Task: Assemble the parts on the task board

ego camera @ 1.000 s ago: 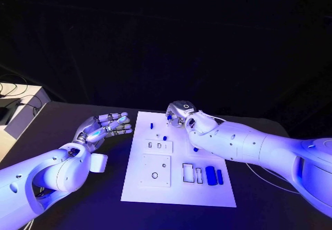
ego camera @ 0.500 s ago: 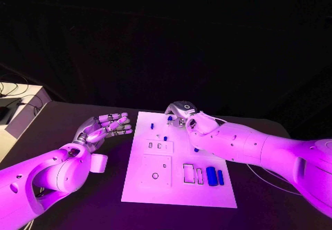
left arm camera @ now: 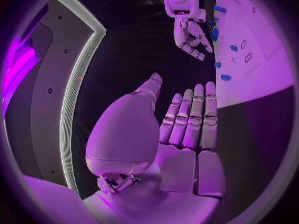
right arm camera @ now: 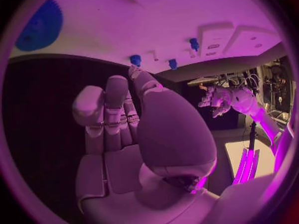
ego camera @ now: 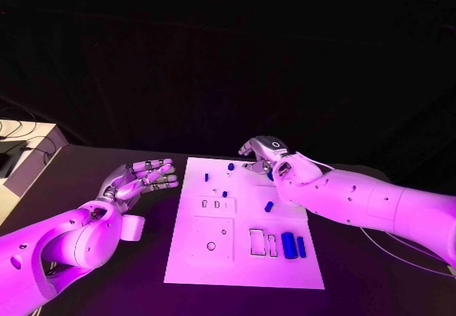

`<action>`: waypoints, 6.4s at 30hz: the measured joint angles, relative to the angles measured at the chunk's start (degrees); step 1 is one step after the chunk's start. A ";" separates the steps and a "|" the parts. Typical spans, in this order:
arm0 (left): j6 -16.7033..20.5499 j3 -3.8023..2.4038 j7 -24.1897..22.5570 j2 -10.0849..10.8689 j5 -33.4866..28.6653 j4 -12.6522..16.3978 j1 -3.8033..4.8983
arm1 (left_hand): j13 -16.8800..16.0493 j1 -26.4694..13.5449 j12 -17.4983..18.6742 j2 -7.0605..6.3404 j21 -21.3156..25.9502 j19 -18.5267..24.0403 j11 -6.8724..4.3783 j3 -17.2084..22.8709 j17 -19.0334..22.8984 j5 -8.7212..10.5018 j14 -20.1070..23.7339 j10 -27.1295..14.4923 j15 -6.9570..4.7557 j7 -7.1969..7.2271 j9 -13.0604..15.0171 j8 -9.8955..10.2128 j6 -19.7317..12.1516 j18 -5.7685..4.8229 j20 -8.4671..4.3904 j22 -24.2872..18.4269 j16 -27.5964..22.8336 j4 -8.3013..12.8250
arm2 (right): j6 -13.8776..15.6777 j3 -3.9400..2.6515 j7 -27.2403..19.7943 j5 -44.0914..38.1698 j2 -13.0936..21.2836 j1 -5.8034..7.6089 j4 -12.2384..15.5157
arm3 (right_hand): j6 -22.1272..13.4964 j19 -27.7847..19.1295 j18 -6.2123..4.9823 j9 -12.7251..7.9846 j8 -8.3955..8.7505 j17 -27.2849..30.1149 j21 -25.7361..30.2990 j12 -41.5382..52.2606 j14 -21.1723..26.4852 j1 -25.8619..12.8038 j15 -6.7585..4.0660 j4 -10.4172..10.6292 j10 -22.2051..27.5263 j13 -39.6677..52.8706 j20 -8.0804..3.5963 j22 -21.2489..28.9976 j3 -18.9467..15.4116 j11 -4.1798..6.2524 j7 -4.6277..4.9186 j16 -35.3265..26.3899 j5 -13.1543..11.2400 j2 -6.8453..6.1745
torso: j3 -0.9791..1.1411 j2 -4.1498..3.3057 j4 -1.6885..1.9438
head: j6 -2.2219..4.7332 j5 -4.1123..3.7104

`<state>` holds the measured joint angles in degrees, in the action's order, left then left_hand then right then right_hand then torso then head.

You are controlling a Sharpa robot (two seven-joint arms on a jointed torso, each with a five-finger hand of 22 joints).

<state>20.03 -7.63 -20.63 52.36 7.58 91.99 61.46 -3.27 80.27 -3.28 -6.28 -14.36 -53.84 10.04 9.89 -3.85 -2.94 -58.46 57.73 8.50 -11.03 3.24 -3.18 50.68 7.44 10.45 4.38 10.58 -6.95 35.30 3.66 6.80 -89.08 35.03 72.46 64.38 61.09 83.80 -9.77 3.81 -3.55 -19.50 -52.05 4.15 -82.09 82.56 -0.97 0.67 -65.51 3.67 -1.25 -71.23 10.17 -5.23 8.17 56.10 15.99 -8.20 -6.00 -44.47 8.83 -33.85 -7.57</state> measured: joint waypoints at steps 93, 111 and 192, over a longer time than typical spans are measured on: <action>-0.97 -0.01 0.15 -0.02 0.16 -0.28 -0.58 | 0.00 0.00 0.00 0.00 0.00 0.00 -0.10 -0.23 0.00 0.00 0.43 -0.09 0.00 0.00 0.00 0.00 0.01 0.01 0.00 0.02 -0.22 0.23 | -16.41 -0.39 1.89 15.64 7.13 -0.12 -1.25 | 0.20 0.30 4.57 0.05 -0.23 -31.67 -21.50 58.17 0.09 -10.57 -1.70 -4.26 -4.28 67.59 -2.10 -3.70 -6.52 3.67 -1.04 13.75 15.36 4.68 | 0.98 0.09 -1.21 | -1.18 0.21; -1.03 -0.01 0.23 0.07 0.17 -0.19 -0.59 | 0.00 0.00 0.00 0.00 0.00 0.00 -0.10 -0.23 0.00 0.00 0.43 -0.09 0.00 0.00 0.00 0.00 -0.41 0.00 0.00 0.02 -0.22 0.23 | -8.81 -0.25 -0.07 15.29 8.82 -0.18 6.50 | 1.83 0.32 5.38 -0.05 -0.23 -31.96 -22.16 58.17 0.10 -11.38 -2.12 -4.15 -4.82 67.83 -2.55 -3.68 -4.97 4.20 -2.22 13.52 11.37 7.32 | 0.95 0.08 -1.21 | -0.80 0.31; -1.23 -0.02 0.37 -0.21 0.21 -0.19 -0.63 | 0.00 0.00 0.00 0.00 0.00 0.00 -0.10 -0.08 0.00 0.00 0.42 -0.09 0.00 0.00 -0.01 0.00 -0.41 0.00 0.00 0.02 -0.22 0.39 | -3.05 0.66 2.45 6.08 -7.60 -1.48 -0.94 | -2.69 0.20 5.40 0.11 -0.37 -33.03 -23.32 57.41 -0.09 -10.31 -1.48 1.47 -3.26 66.56 -1.99 -3.72 -8.90 2.88 0.13 13.31 7.64 2.45 | 0.69 0.14 -0.83 | -0.82 1.69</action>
<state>18.80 -7.66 -20.26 52.15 7.80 91.80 60.83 -3.26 80.27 -3.28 -6.28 -14.36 -53.84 9.94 9.81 -3.85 -2.94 -58.04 57.65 8.50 -11.03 3.24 -3.19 50.28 7.45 10.46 4.40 10.36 -6.56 32.25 4.32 9.25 -83.00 27.43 70.99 63.43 58.40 84.01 -4.38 3.92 -3.92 -52.52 -75.37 61.56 -82.18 72.24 -2.45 2.15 -68.76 70.23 -3.24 -74.95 1.27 -2.35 8.30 69.40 23.63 -5.76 -5.31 -44.32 7.99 -34.67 -5.88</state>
